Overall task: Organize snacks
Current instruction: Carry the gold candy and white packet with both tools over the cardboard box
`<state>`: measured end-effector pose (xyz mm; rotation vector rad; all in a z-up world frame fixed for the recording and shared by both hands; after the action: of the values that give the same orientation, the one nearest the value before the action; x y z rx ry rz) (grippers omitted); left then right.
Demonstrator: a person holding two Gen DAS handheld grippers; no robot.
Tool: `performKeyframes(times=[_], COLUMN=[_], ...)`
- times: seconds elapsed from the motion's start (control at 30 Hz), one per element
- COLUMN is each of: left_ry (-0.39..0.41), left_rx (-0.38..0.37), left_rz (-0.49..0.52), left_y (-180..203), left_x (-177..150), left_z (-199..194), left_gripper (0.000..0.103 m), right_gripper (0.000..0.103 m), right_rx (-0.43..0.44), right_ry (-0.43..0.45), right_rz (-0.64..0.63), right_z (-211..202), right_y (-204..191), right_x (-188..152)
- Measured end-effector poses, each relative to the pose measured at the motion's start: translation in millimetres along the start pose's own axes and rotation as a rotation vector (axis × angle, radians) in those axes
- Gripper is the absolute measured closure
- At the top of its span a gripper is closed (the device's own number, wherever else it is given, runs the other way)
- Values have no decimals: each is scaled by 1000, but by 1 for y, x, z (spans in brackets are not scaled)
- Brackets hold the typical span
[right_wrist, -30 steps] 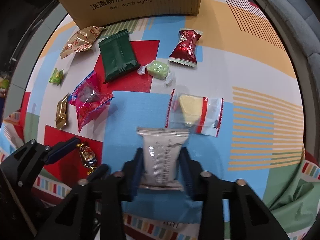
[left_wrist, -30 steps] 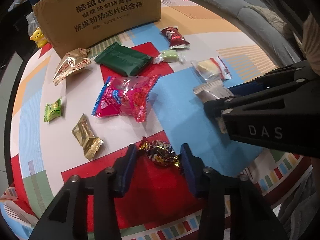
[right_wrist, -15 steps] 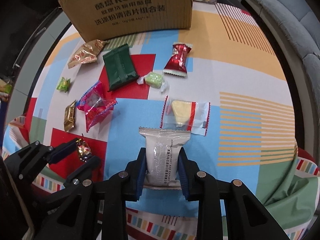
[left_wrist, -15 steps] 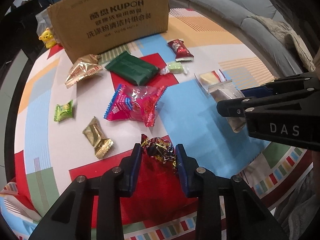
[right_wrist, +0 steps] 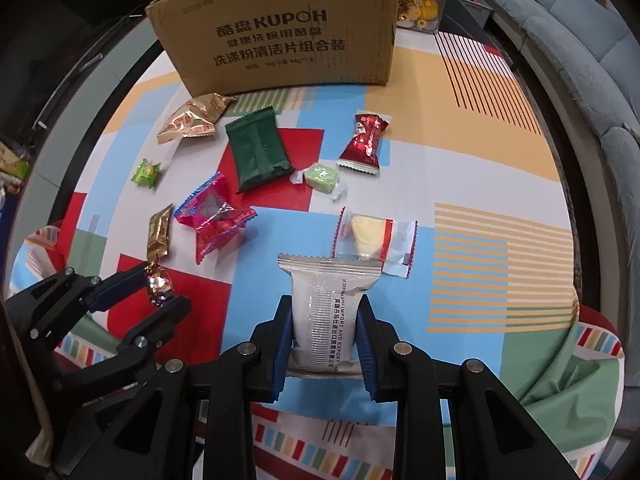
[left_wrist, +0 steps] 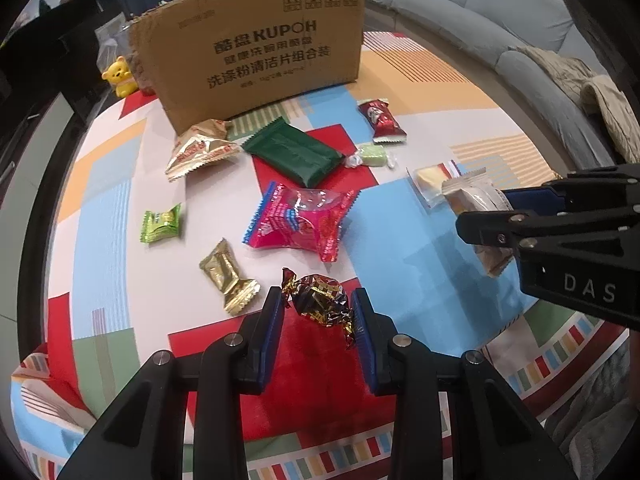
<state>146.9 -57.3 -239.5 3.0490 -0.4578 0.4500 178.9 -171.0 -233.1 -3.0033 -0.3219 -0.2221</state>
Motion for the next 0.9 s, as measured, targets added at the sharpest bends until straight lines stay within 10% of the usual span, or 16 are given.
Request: performKeyframes(times=[0.9], left_ry=[80], left_rx=[33], left_rz=[-149], left_y=[-37], left_x=[54], left_z=[-62], left_gripper=[69], right_gripper=[72], right_rx=[-4], right_ry=[145], right_rz=[-25], right_z=[-67], right_y=[-6], right_x=[45])
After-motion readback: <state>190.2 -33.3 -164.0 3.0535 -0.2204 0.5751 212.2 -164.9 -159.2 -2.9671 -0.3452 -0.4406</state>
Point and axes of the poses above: each gripper's, at about its wrist camera, not at the fingertips, and z roughly the way its jaws point, y to its right, x to its top, the point moved 5 cm from there along z, roughly the way its jaws point, and after that the axes turned 8 degrees about -y, right-handed, at the moved point
